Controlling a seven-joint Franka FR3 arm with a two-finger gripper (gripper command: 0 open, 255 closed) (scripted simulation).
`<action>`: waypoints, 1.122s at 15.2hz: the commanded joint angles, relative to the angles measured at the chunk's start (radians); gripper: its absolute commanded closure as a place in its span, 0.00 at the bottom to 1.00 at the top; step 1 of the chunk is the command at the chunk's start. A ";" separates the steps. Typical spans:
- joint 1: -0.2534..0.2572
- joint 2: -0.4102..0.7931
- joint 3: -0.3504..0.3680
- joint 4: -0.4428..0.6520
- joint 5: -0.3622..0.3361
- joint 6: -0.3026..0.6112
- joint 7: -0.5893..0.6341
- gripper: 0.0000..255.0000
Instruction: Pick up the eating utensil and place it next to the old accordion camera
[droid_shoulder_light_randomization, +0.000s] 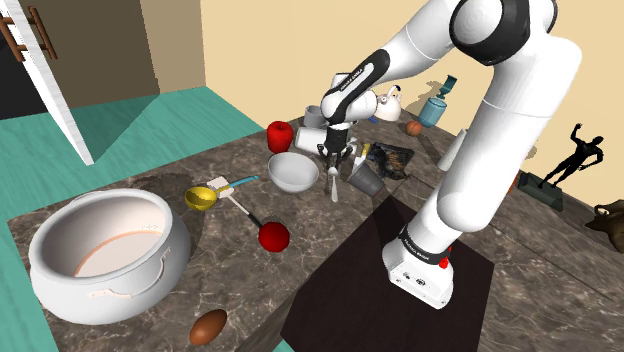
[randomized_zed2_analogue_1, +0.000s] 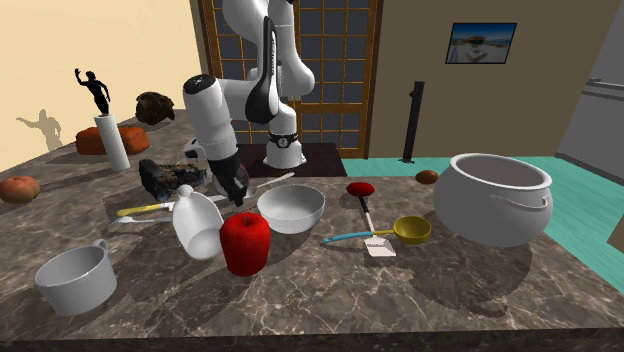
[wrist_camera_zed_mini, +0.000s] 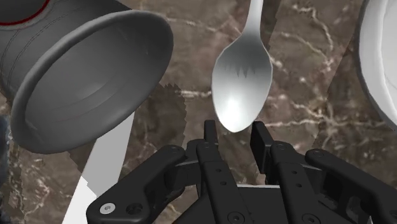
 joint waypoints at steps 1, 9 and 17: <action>0.003 -0.029 -0.006 0.004 -0.017 -0.031 0.011 1.00; 0.008 -0.133 -0.016 0.016 -0.069 -0.141 0.049 1.00; 0.008 -0.225 -0.017 0.044 -0.107 -0.255 0.077 1.00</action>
